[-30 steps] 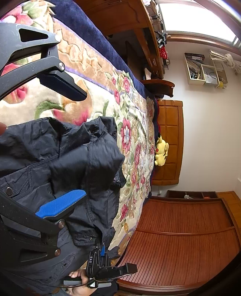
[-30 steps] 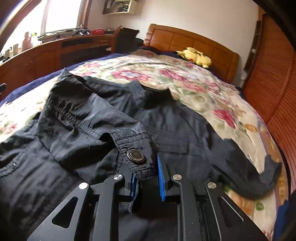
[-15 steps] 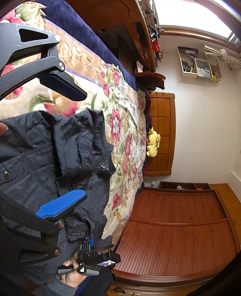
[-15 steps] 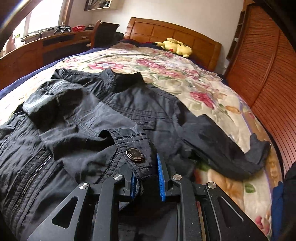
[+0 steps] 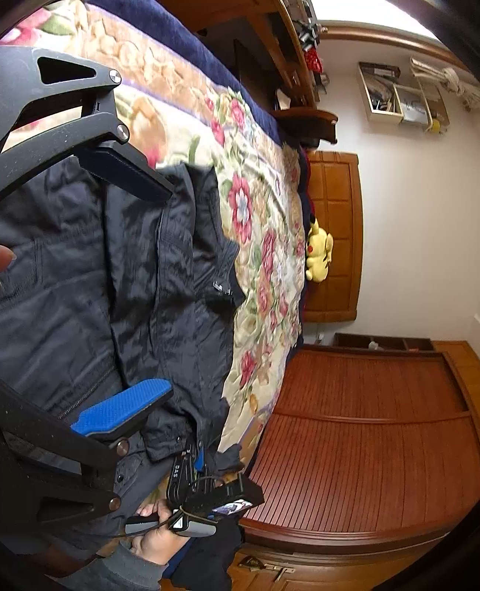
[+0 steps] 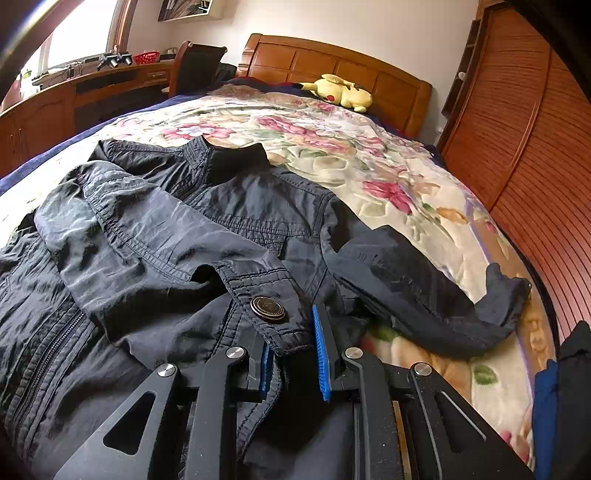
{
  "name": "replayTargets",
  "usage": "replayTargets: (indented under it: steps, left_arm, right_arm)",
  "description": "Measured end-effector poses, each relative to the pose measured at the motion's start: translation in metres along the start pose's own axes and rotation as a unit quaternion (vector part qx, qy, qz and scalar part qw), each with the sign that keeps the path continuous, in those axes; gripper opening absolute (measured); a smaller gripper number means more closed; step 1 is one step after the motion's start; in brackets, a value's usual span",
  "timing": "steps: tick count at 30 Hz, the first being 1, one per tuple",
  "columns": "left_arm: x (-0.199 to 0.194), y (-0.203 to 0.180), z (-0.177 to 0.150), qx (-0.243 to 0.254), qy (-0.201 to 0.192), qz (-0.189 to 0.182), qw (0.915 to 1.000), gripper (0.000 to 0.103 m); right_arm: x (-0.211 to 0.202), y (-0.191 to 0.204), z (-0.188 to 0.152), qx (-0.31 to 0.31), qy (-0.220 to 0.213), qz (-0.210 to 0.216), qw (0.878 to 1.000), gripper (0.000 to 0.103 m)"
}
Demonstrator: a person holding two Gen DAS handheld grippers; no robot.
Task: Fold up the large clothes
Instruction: 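Fold the held side edge toward the zipper with the right gripper, then release, then move the right gripper to the other sleeve cuff and close on it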
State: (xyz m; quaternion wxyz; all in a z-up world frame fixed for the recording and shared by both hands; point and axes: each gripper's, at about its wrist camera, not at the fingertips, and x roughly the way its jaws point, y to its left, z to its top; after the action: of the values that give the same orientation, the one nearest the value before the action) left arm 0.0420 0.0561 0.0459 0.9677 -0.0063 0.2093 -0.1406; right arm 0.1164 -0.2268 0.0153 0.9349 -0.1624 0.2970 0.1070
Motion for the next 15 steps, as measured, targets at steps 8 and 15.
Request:
replayTargets:
  steps: [8,15]
  left_arm:
    - [0.025,-0.028,-0.007,0.014,0.018,-0.017,0.9996,0.097]
    - [0.045,-0.044,-0.022,0.028,0.047,-0.017,0.9984,0.097]
  right_arm:
    - [0.004,-0.011,-0.002,0.014,0.004,0.018,1.000,0.022]
    - [0.003,-0.023,-0.009,0.042,0.002,0.027,0.999,0.065]
